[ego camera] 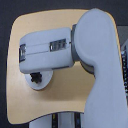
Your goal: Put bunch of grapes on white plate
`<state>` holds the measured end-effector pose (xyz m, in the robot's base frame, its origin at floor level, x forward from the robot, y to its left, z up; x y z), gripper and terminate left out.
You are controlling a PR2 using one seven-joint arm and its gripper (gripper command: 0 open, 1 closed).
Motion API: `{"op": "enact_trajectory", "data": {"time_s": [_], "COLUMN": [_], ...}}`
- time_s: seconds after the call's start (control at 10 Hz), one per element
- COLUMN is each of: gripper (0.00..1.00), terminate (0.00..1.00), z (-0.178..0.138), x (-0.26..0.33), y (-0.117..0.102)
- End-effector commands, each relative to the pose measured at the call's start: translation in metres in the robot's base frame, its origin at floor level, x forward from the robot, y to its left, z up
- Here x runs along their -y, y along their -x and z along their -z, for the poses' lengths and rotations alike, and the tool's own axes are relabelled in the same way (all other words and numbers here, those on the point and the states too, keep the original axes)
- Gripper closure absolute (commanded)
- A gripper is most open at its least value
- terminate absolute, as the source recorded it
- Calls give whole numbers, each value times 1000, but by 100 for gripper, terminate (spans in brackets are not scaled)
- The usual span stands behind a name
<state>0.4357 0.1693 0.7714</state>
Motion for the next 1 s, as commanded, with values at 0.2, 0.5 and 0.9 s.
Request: {"op": "enact_trajectory", "data": {"time_s": [0.2,0.5,0.9], "gripper": [100,100,100], "terminate": [0,0,0], "z": [26,32,32], "x": [15,21,17], "y": [-17,-17,-19]}}
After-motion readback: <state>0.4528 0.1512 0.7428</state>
